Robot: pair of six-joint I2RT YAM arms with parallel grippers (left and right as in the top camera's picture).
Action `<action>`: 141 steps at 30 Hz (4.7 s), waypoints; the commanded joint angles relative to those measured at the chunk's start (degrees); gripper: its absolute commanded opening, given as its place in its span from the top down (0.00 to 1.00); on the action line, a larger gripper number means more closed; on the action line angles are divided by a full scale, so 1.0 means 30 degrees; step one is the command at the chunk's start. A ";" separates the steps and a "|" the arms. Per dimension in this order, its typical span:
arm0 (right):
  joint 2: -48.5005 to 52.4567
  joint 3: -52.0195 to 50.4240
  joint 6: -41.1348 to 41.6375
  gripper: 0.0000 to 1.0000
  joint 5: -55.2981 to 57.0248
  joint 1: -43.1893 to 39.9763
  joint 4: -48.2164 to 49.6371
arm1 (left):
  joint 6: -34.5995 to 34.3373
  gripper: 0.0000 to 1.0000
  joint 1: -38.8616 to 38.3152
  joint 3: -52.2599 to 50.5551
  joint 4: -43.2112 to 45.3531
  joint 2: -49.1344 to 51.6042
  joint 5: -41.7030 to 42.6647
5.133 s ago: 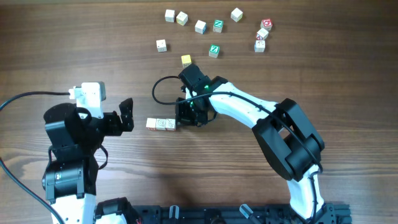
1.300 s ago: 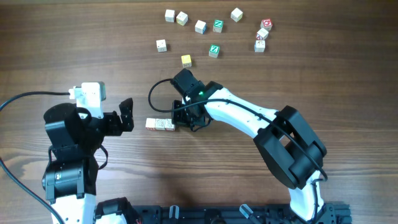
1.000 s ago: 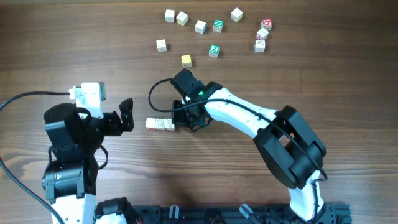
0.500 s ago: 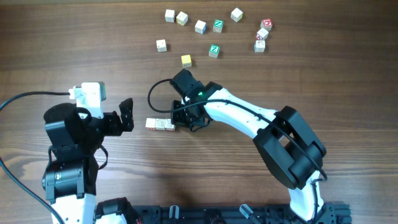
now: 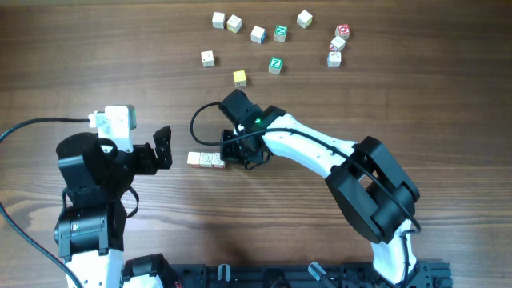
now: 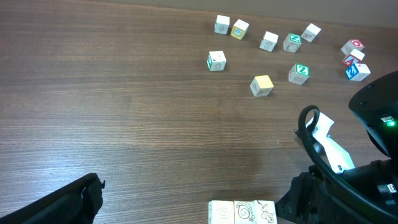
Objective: Form a horizontal line
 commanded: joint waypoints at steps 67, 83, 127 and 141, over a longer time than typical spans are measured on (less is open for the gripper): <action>-1.1715 -0.0204 -0.0517 0.95 1.5905 -0.1224 -0.8371 | 0.0087 0.00 0.0087 0.0058 0.0044 0.0007 -0.0117; -2.0822 -0.0211 -0.1741 0.76 1.7784 -0.8036 -1.4455 | 0.0087 0.00 0.0087 0.0058 0.0036 0.0007 -0.0117; -3.5117 -1.2335 -0.3876 0.00 1.4586 -1.3158 -0.5719 | 0.0087 0.00 0.0087 0.0058 0.0036 0.0007 -0.0117; -3.9612 -2.1660 -0.6936 0.00 0.9165 -1.5970 0.6921 | 0.0080 0.00 0.0087 0.0058 0.0036 0.0007 -0.0117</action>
